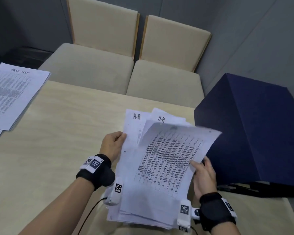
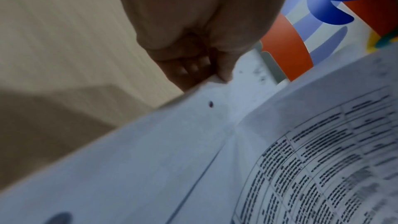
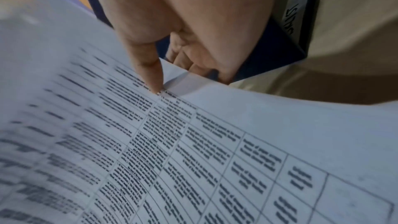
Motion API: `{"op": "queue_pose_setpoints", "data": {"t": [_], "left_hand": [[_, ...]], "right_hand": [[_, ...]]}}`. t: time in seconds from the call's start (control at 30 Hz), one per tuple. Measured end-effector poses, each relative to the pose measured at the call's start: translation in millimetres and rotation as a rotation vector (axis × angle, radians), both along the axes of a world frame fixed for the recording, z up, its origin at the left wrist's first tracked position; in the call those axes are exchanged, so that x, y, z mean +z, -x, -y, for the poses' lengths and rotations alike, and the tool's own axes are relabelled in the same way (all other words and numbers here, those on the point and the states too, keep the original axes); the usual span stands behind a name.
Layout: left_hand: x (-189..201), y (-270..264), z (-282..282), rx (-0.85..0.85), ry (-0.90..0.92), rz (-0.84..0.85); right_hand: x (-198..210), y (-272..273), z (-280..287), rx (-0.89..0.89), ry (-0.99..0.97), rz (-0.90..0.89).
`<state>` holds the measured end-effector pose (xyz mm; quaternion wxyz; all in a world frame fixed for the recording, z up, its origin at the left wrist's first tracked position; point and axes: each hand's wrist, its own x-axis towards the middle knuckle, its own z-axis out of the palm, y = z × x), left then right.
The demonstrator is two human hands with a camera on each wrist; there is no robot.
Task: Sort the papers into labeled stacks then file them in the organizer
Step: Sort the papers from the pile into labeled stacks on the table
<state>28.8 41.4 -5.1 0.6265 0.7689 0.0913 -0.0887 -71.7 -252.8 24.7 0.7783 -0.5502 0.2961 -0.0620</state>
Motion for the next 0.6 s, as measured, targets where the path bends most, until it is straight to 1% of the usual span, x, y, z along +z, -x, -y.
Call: {"op": "queue_pose_setpoints", "data": {"t": [0.1,0.17,0.2,0.23,0.3,0.33,0.4,0.43,0.47,0.5,0.53,0.57,0.6], "left_hand": [[-9.7,-6.5,-2.6,0.068,-0.05,-0.07],[-5.7,-5.4,-1.8,0.06,-0.074,-0.074],[1.4,-3.5,-0.1,0.053,-0.06,-0.058],[6.2,-1.7,2.6,0.052,-0.017,-0.035],[17.3,3.4,8.5,0.041,0.116,-0.03],[24.3,6.2,11.1,0.012,0.183,-0.038],[32.7,8.8,14.6,-0.104,0.251,-0.071],[36.4,8.8,16.7,-0.163,0.271,-0.096],[39.0,8.6,18.4,-0.205,0.277,-0.121],[40.7,8.1,19.7,-0.221,0.261,-0.136],[40.0,6.8,21.3,-0.195,0.204,-0.138],[34.3,3.7,21.7,-0.14,0.077,-0.122],[28.9,0.7,20.2,-0.106,-0.125,-0.109]], "right_hand": [[6.6,2.4,2.0,0.008,-0.013,-0.035],[5.6,3.5,3.3,0.026,-0.022,-0.057],[3.0,3.6,4.8,0.038,-0.012,-0.086],[3.2,2.7,3.8,0.026,-0.056,-0.123],[-1.5,0.3,6.4,0.027,-0.199,-0.12],[0.3,0.2,4.9,0.029,-0.197,-0.138],[10.4,-1.0,-0.7,0.087,-0.216,-0.156],[19.6,-1.9,-6.3,0.113,-0.261,-0.114],[24.2,-2.5,-12.0,0.116,-0.259,-0.069],[21.5,-2.9,-13.2,0.115,-0.207,-0.006],[15.3,-1.4,-13.3,0.054,-0.119,0.015],[8.6,0.4,-12.5,-0.008,-0.033,0.015],[2.7,2.7,-9.9,-0.05,0.031,-0.004]]}}
